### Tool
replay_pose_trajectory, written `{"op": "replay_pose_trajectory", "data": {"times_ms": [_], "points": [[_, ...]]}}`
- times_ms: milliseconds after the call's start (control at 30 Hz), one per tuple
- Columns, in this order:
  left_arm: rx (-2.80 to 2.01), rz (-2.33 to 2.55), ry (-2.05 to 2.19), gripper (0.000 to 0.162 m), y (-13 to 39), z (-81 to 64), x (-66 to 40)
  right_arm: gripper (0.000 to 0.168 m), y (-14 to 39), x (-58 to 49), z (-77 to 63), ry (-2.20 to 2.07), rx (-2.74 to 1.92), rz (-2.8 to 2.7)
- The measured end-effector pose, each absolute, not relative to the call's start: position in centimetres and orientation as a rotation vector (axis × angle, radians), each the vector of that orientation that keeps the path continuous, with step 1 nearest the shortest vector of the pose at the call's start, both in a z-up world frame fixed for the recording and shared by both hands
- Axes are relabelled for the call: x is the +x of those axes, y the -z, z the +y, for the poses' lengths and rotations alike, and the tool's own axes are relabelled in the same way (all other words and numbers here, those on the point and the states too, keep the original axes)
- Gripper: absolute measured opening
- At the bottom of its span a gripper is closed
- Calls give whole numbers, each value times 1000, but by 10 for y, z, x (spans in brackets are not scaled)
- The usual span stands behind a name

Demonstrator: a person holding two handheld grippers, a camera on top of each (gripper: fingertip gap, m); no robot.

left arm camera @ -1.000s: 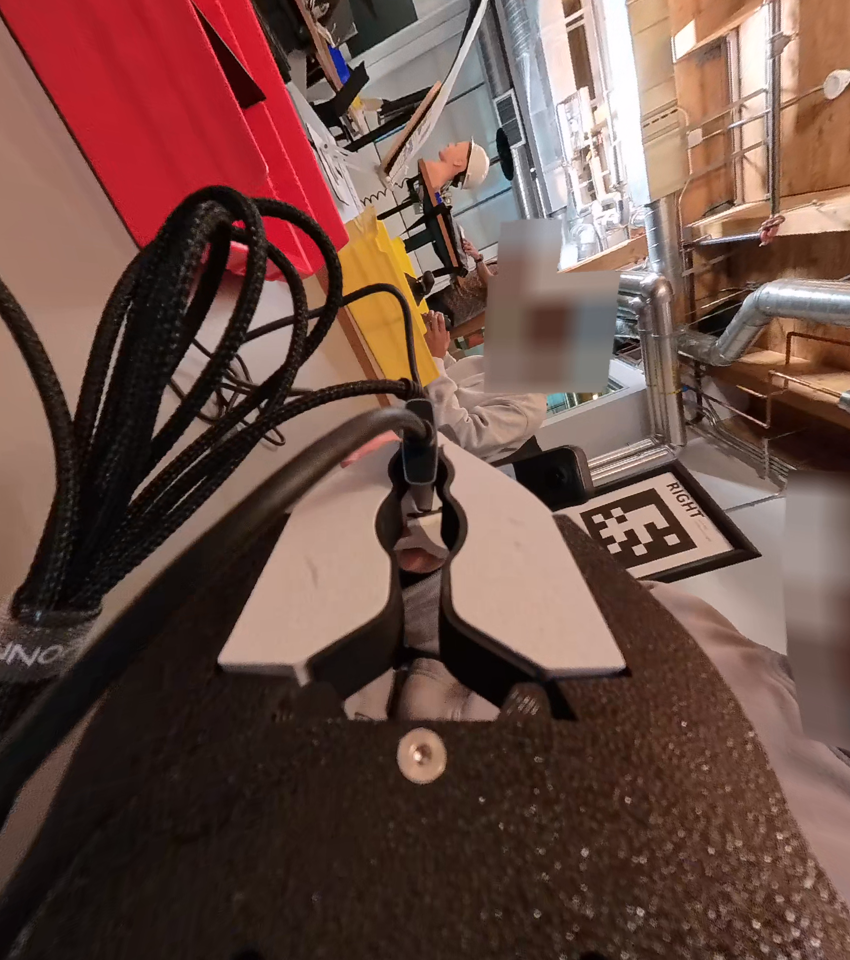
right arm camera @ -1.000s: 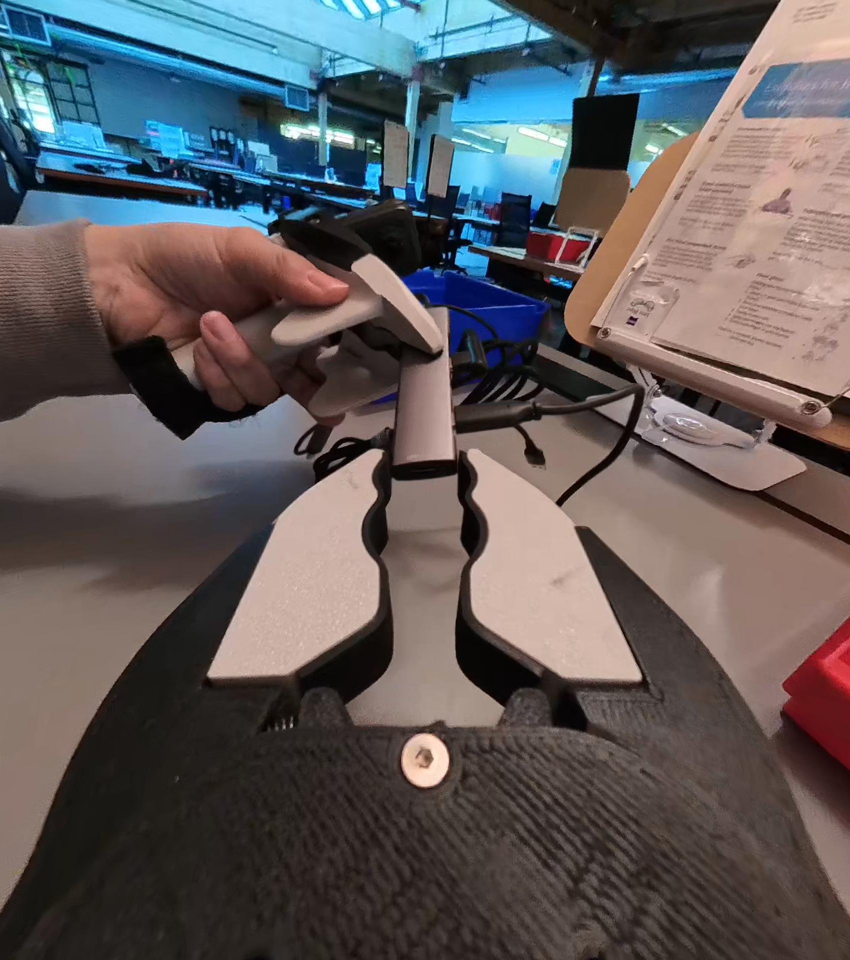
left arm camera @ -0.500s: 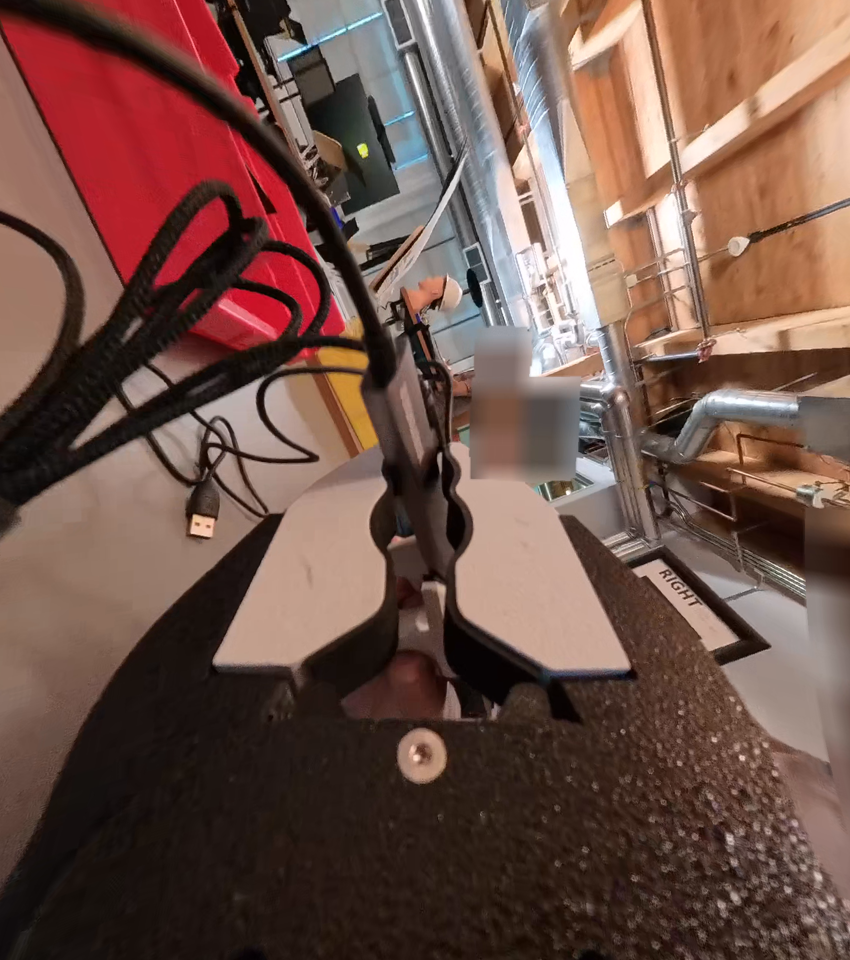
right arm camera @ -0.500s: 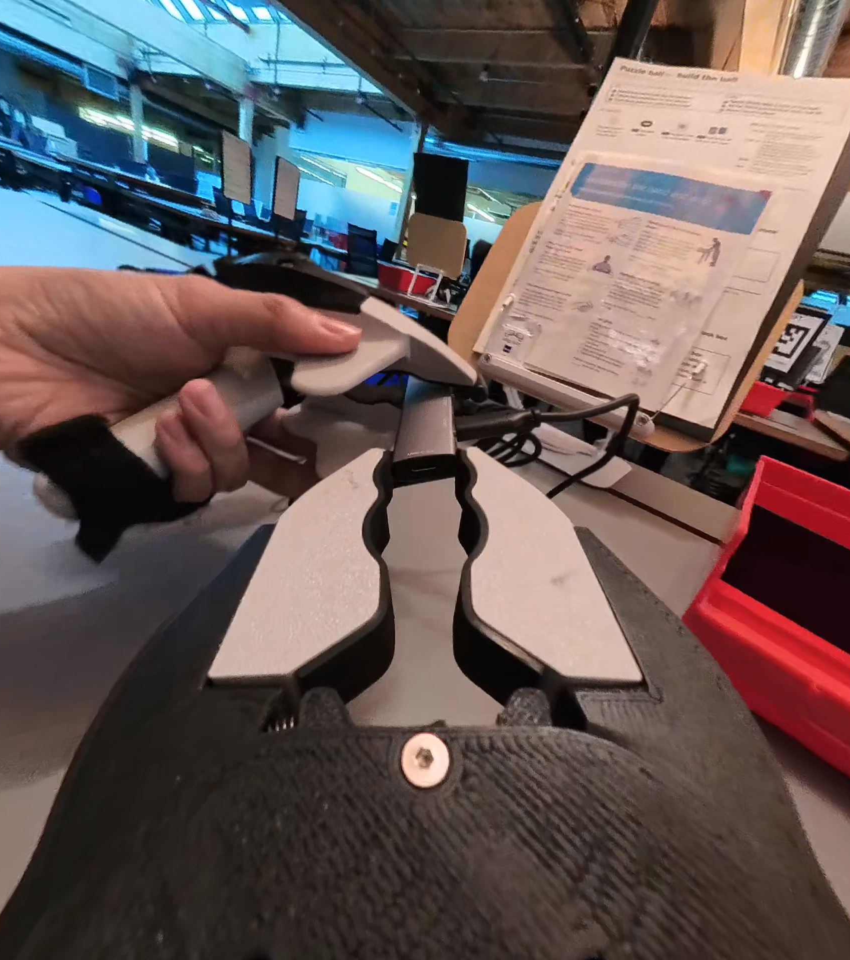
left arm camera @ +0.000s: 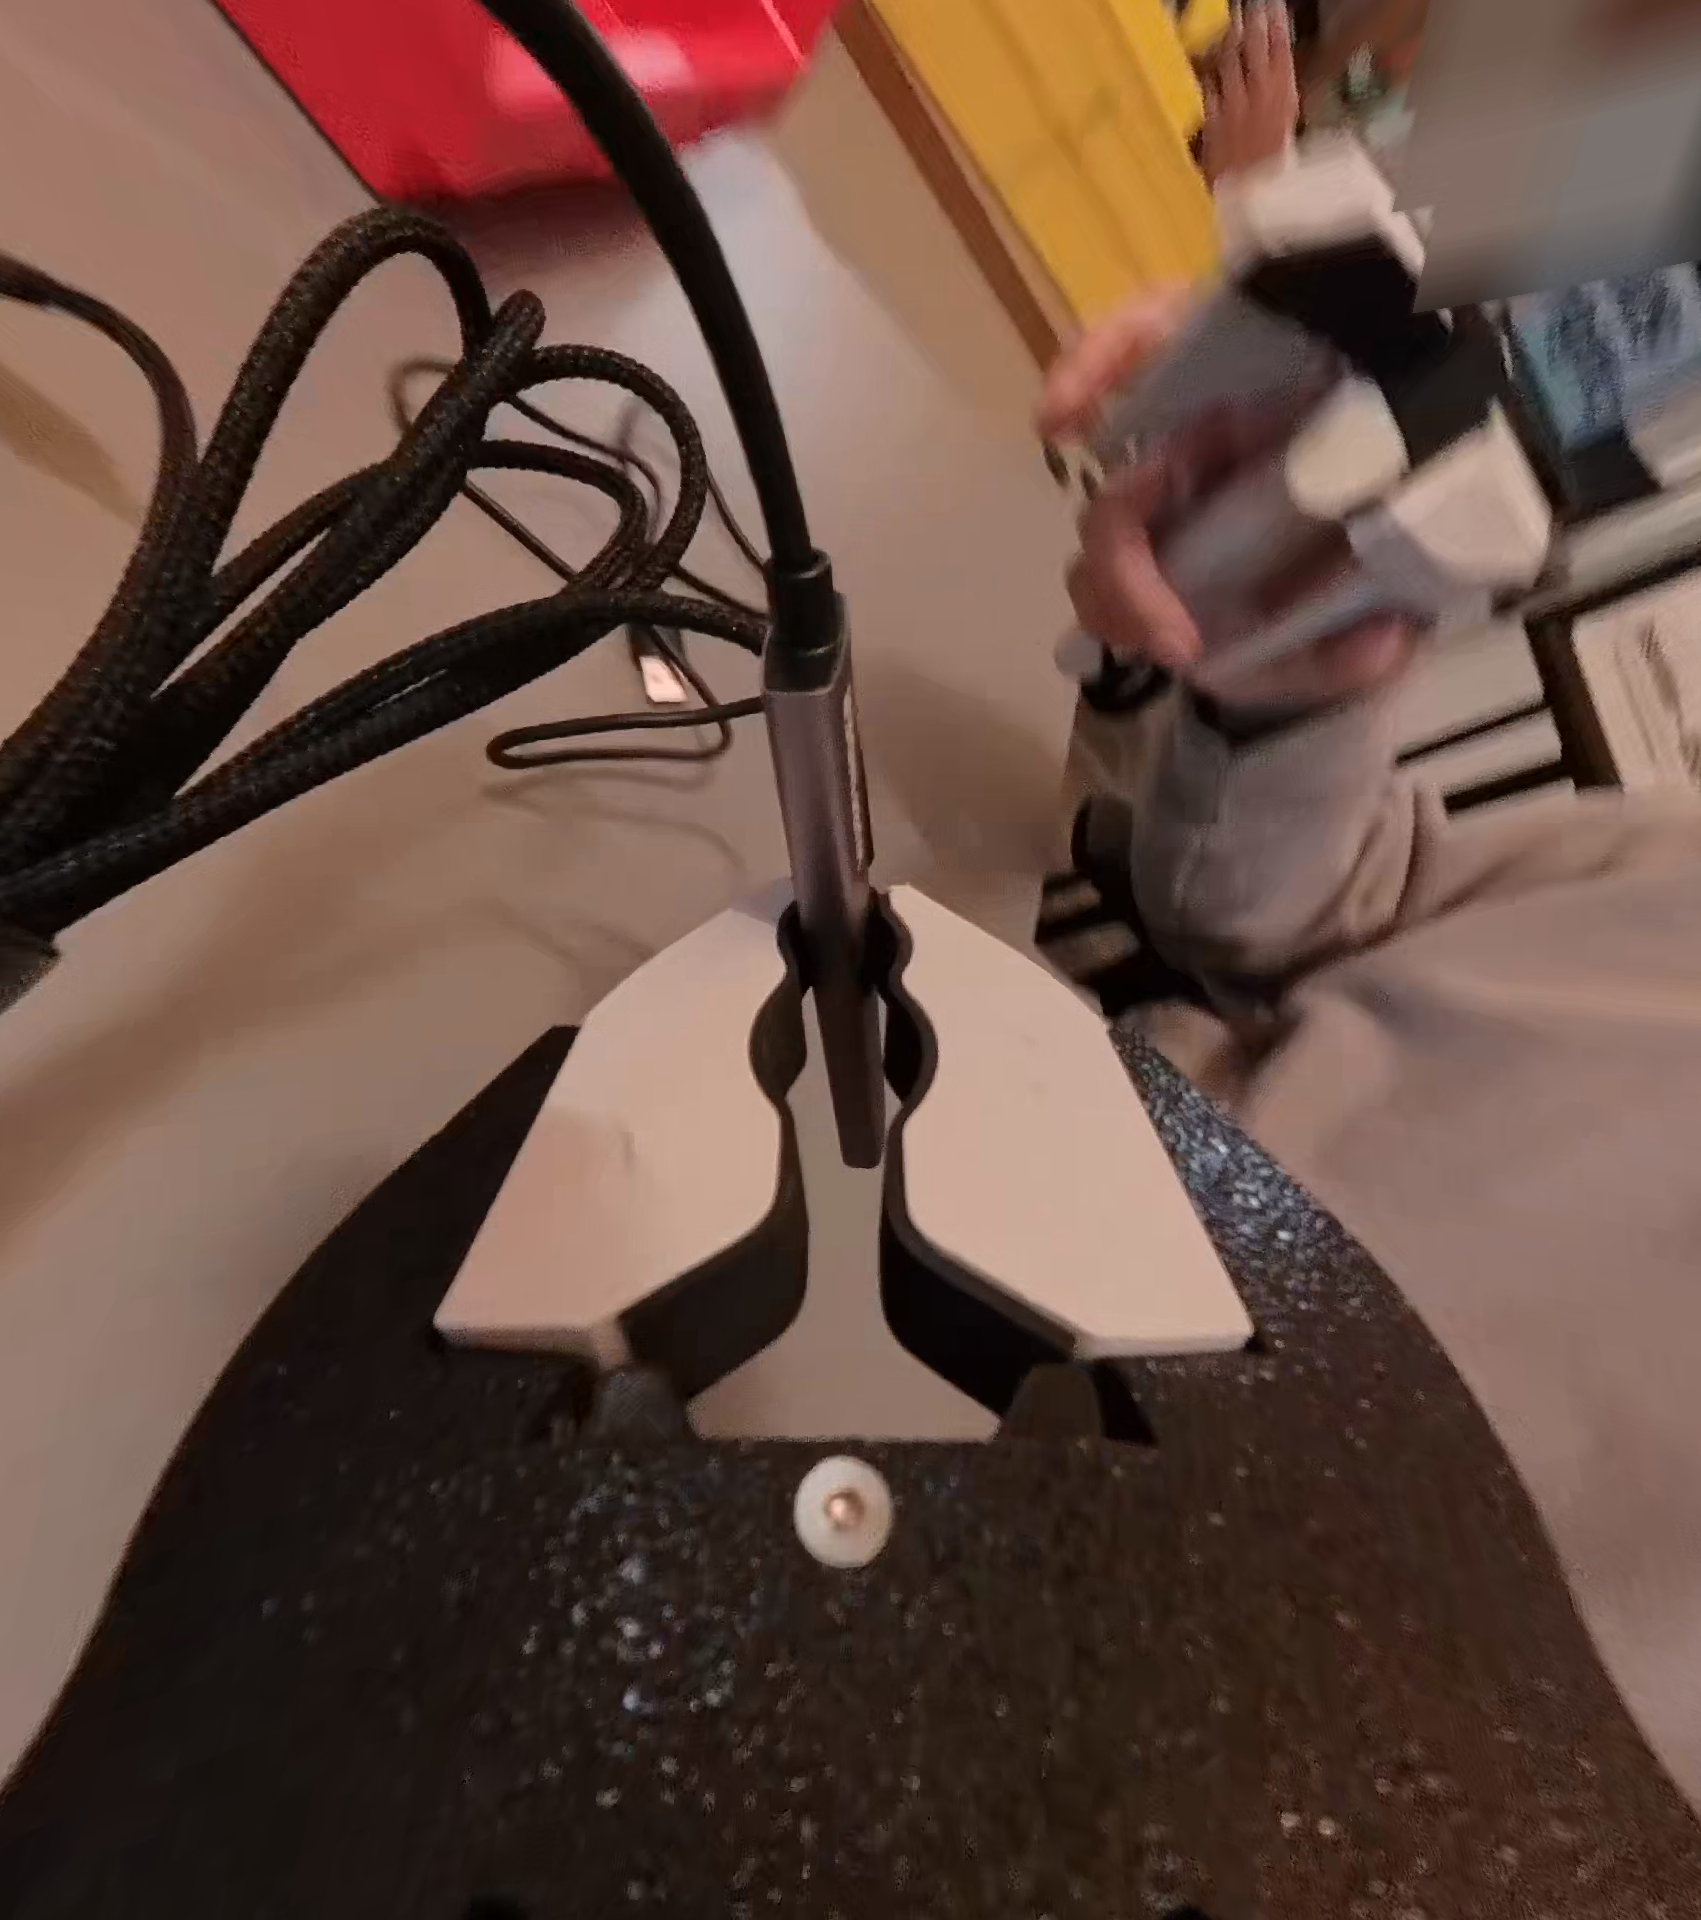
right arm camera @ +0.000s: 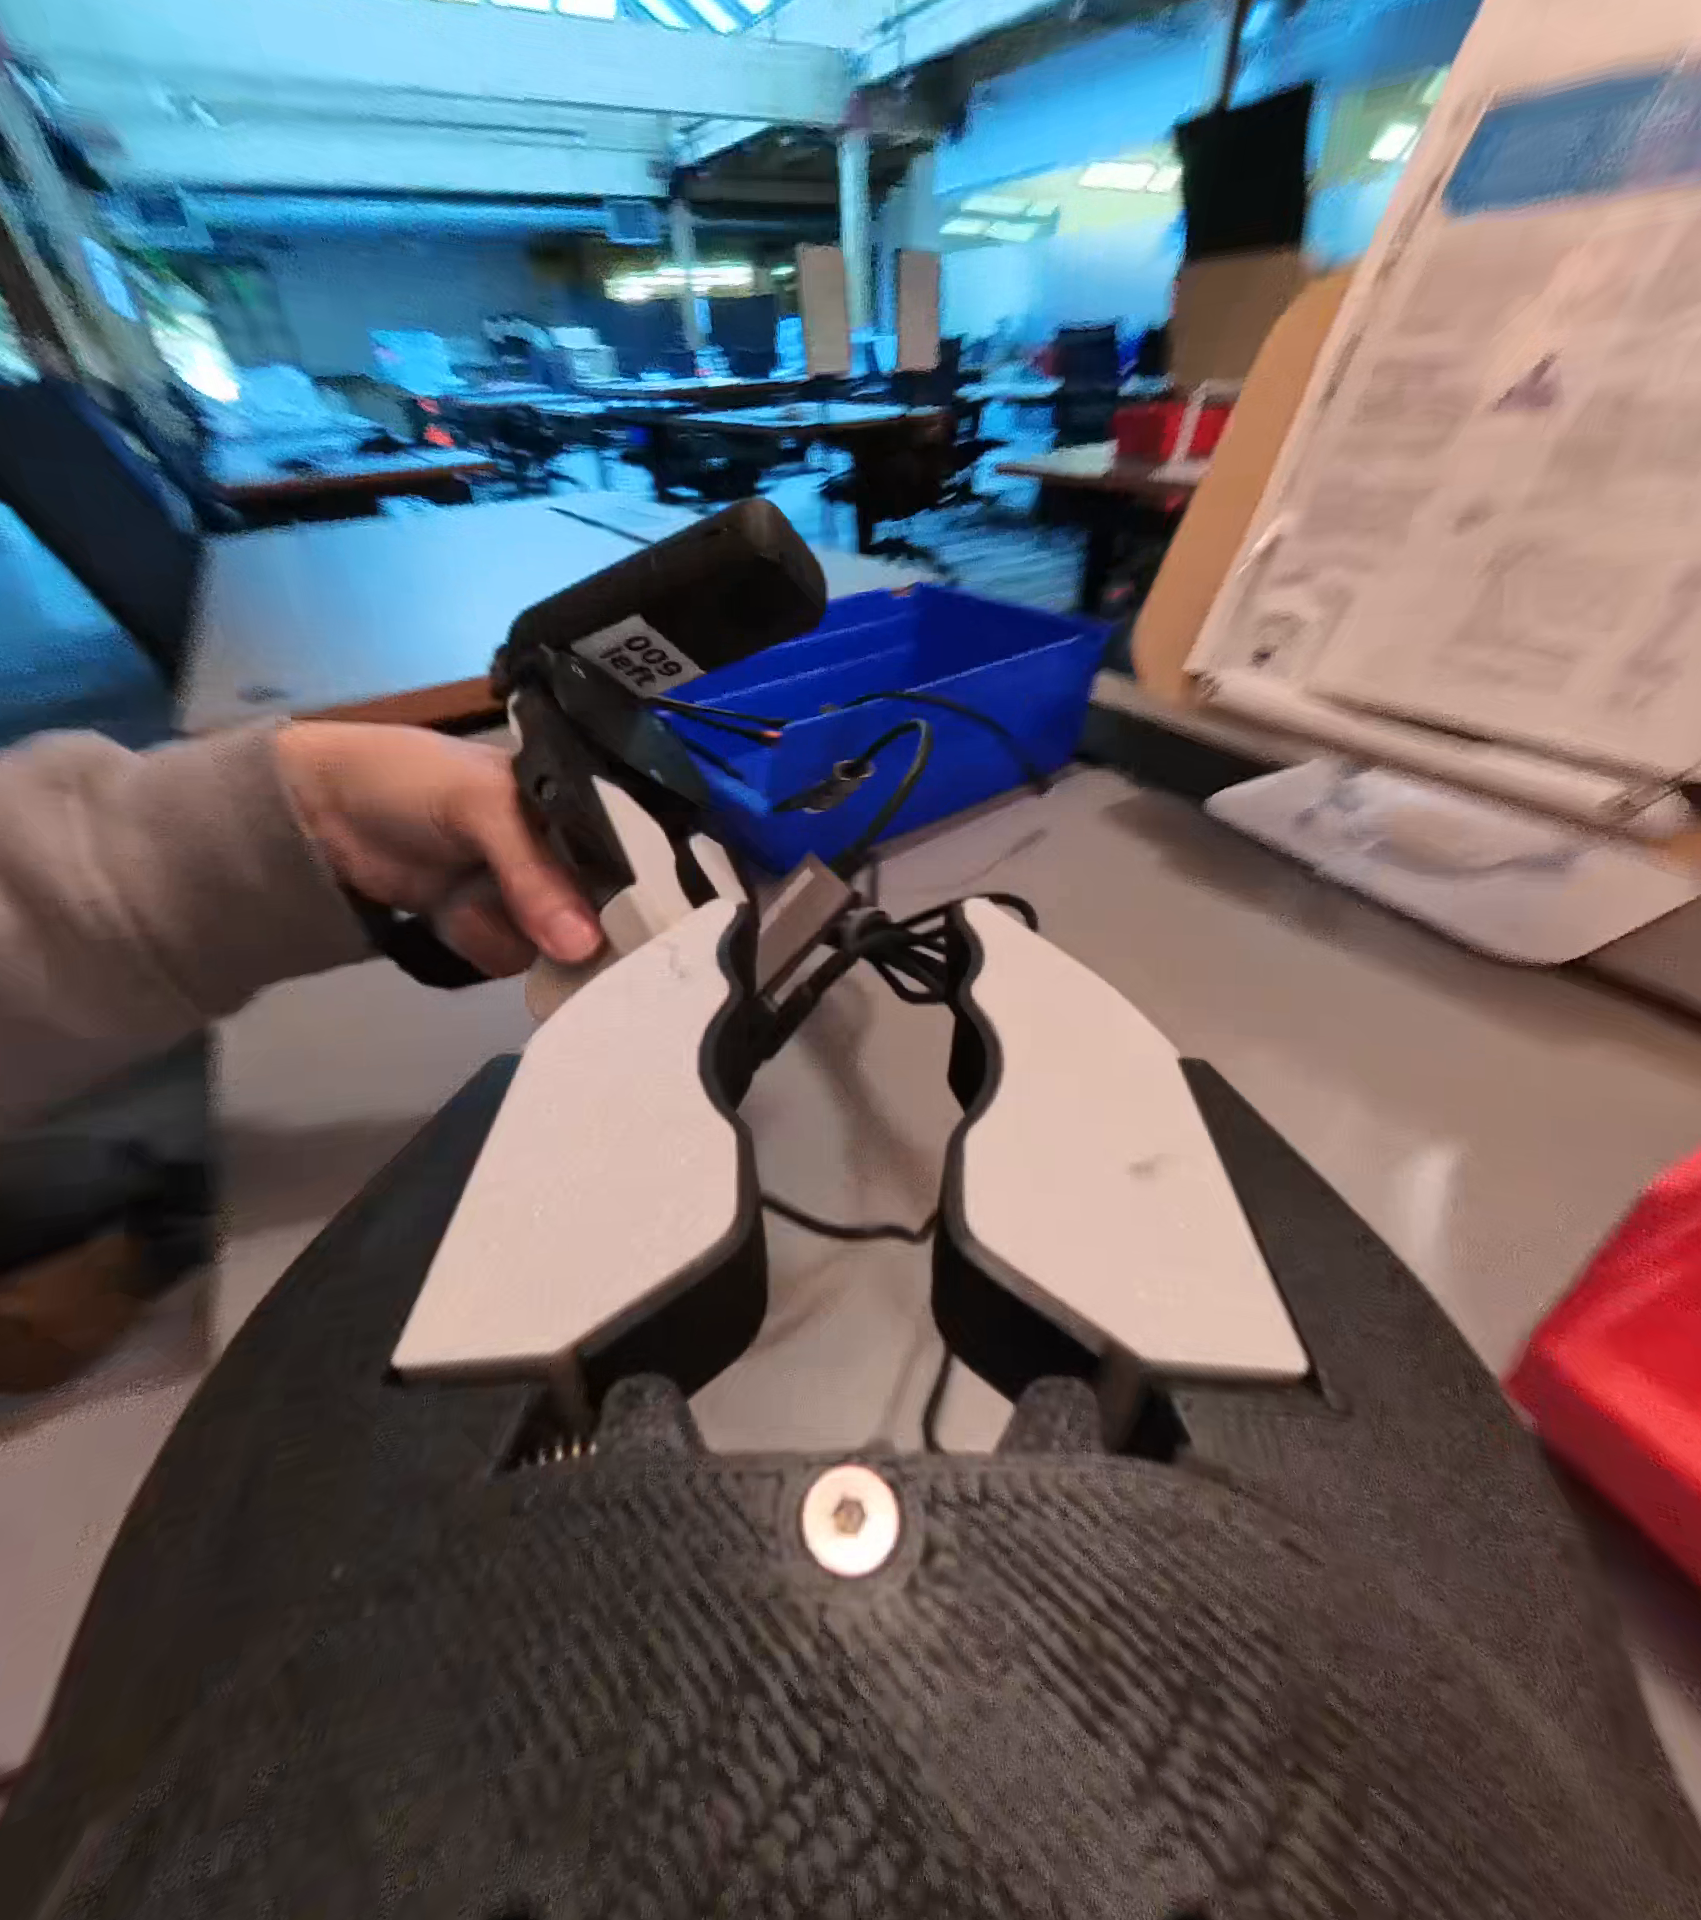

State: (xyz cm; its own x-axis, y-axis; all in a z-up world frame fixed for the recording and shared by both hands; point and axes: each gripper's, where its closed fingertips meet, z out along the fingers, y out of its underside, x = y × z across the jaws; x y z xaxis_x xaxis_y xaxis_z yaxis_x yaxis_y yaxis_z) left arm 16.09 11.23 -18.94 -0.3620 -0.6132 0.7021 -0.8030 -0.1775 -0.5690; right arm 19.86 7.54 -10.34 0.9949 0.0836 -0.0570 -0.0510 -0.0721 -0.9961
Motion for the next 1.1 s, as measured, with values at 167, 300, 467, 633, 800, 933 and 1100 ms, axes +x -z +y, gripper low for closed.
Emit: {"op": "replay_pose_trajectory", "data": {"times_ms": [167,300,467,633,800,933,1100], "points": [[1426,-2033,-1429,10,190,88,146,35,126,195,106,-639,-1780,22],[1412,-2162,-1278,10,205,85,142,26,143,181,117,-742,-1804,-17],[1414,-2205,-1190,9,215,89,138,38,157,188,116,-362,-1879,-217],[1323,-2254,-1194,10,209,82,140,41,168,174,116,-465,-1982,-335],[1287,-2263,-1230,9,208,82,144,14,165,167,115,-712,-1916,-279],[1270,-2326,-1491,15,196,89,154,10,155,178,116,-951,-1807,-55],[1321,-2598,-2081,35,162,102,166,10,128,211,117,-1178,-1525,243]]}}
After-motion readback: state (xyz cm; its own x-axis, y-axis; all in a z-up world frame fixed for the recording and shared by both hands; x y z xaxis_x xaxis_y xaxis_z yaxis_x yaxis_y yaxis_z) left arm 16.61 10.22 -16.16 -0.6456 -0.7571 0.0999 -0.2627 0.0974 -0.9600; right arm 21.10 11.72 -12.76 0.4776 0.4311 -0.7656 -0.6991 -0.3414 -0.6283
